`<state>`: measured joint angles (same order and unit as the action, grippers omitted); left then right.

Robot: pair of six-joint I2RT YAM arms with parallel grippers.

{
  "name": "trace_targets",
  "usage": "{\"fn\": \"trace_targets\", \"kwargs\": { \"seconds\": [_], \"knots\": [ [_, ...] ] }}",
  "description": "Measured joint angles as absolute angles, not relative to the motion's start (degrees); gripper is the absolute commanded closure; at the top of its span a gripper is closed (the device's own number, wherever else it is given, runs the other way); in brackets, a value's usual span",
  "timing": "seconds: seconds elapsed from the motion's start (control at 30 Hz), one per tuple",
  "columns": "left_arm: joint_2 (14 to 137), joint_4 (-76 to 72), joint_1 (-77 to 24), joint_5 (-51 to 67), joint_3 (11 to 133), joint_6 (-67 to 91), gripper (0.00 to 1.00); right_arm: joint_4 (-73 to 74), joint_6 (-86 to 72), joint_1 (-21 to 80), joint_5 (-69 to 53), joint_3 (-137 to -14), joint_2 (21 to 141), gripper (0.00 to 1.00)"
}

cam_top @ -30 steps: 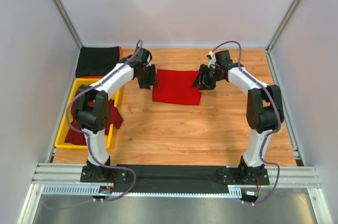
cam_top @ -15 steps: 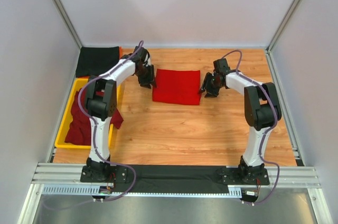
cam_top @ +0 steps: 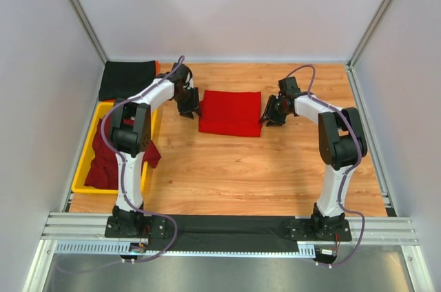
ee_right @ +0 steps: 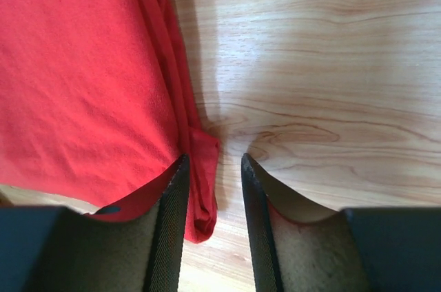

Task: Fold and stack the t-shirts
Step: Fold the tshirt

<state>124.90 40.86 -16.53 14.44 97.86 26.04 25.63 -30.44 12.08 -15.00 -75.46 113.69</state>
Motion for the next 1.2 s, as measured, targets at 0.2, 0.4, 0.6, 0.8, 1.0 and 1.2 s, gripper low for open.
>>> {"fn": "trace_targets", "kwargs": {
  "seconds": [0.2,0.4,0.6,0.8,1.0,1.2],
  "knots": [
    [121.2,39.6,-14.7,18.4,94.8,26.6,0.60,27.1,-29.1,12.1,-15.0,-75.1,110.7,0.70],
    [114.7,35.7,-15.3,25.6,89.6,27.8,0.77,27.9,-28.5,12.5,-15.6,-75.1,107.6,0.82],
    [114.8,33.2,-18.3,26.7,86.6,28.6,0.86,28.2,-27.8,13.8,-19.6,-77.2,108.1,0.82],
    [114.7,32.6,-21.8,19.8,77.4,30.8,0.90,27.2,-26.8,15.0,-20.5,-78.6,113.2,0.82],
    [112.7,32.7,-21.5,16.6,74.5,33.1,0.87,27.0,-26.2,14.9,-20.5,-78.2,116.2,0.81],
    [111.4,35.4,-21.2,14.2,76.5,32.8,0.57,27.2,-25.6,14.9,-19.9,-78.1,115.5,0.75]
  ]
}}
